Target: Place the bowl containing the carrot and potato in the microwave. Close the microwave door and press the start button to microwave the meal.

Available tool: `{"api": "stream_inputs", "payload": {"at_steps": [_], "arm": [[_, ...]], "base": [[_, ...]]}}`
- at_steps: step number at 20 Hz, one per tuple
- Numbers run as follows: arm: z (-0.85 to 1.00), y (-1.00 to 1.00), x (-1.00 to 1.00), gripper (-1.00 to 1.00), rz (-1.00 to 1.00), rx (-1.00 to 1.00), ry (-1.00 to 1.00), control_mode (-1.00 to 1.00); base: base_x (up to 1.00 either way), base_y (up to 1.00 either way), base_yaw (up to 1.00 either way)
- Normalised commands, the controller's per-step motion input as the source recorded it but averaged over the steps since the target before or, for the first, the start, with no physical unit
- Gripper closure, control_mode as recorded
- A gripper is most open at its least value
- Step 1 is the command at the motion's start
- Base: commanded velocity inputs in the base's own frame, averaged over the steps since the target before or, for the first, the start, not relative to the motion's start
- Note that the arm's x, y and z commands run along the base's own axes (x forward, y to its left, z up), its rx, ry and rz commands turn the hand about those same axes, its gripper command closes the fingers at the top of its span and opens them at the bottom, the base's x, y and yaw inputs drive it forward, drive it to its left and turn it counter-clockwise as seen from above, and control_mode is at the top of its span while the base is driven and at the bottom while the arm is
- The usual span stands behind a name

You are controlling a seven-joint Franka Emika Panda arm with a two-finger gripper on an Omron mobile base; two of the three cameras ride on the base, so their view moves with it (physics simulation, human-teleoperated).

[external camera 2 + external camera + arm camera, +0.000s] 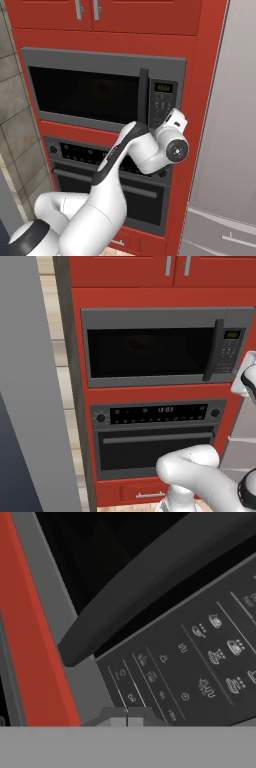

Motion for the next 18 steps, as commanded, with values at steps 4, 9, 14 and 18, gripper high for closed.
{"api": "stream_inputs", "payload": {"at_steps": [4,9,14,18], "arm": [[-0.14,-0.03,0.09,1.00,0.00,0.00,-0.01,-1.00],[-0.01,-0.13,0.14,1.00,0.00,0.00,-0.01,-1.00],[-0.01,-0.19,0.14,1.00,0.00,0.00,-0.01,-1.00],[-0.10,-0.10,0.12,1.00,0.00,0.00,-0.02,-1.00]], "base": [[0.00,0.00,0.00],[0.00,0.00,0.00],[0.00,0.00,0.00],[0.00,0.00,0.00]]}}
